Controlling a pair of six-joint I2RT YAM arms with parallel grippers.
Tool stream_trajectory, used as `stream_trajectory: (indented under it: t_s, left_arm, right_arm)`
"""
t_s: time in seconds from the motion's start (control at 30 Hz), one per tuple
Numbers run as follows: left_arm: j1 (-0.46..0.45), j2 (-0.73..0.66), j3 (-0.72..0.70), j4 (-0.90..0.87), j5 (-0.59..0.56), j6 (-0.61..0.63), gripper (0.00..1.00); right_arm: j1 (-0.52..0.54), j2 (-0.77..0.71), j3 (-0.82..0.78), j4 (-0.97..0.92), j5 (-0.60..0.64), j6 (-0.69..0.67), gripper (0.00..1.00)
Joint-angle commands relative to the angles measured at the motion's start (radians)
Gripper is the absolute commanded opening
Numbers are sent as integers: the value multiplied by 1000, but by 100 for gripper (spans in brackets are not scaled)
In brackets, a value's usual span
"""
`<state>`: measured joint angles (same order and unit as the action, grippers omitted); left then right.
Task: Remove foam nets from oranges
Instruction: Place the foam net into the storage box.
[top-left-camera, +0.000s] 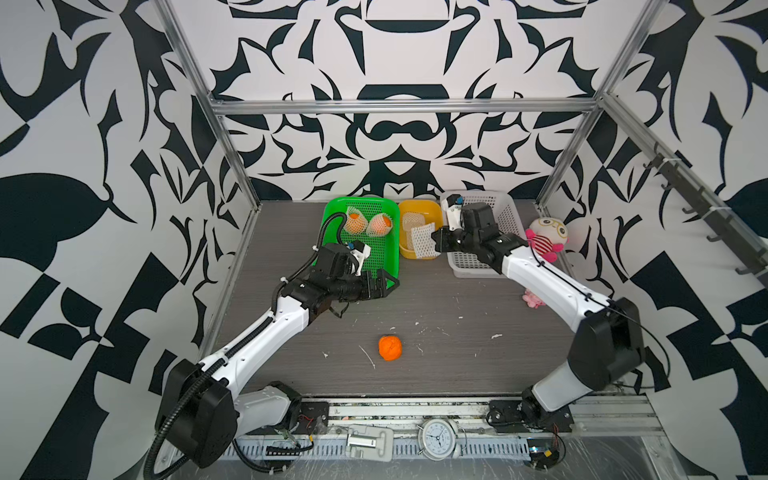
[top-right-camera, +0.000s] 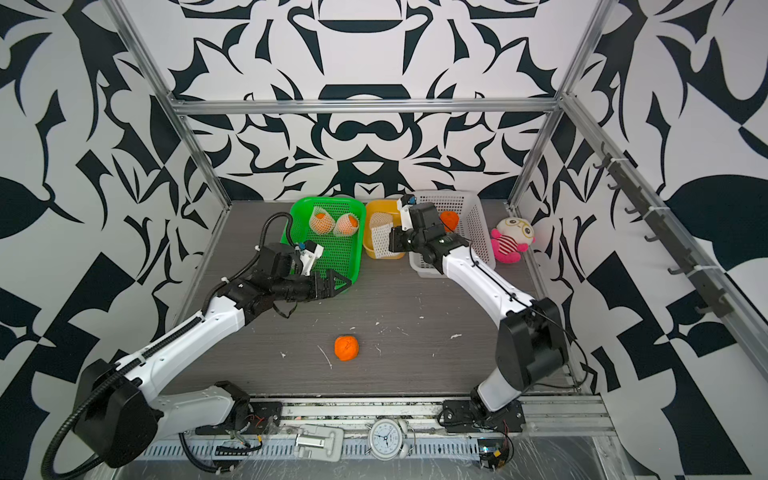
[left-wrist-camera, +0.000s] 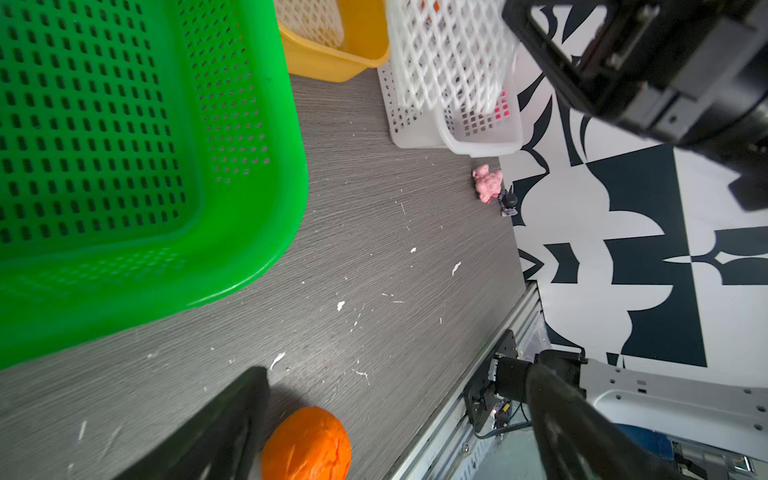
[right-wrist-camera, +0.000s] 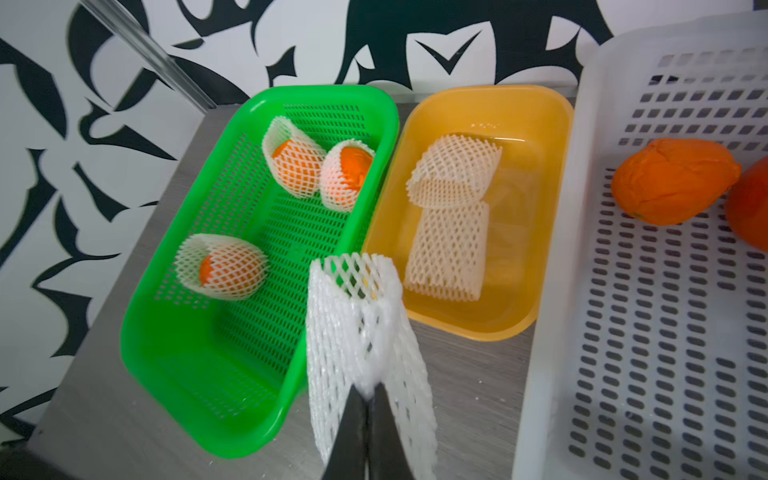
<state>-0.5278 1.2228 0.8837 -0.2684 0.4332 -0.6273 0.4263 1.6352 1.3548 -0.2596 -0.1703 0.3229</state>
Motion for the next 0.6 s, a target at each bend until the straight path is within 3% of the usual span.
stream_trajectory:
  t_s: [0.0, 0.27, 0.57]
  left_arm:
    - [10, 12, 21, -39, -7, 29, 100]
    - [35, 23, 15, -35, 5, 47, 99]
    - [62, 25, -9, -17, 31, 49, 99]
  right_arm:
    - [-4, 93, 153, -90, 118, -73, 0]
    - [-6, 366, 493, -212, 273, -105, 0]
    - [-8, 547, 735, -275, 421, -136, 0]
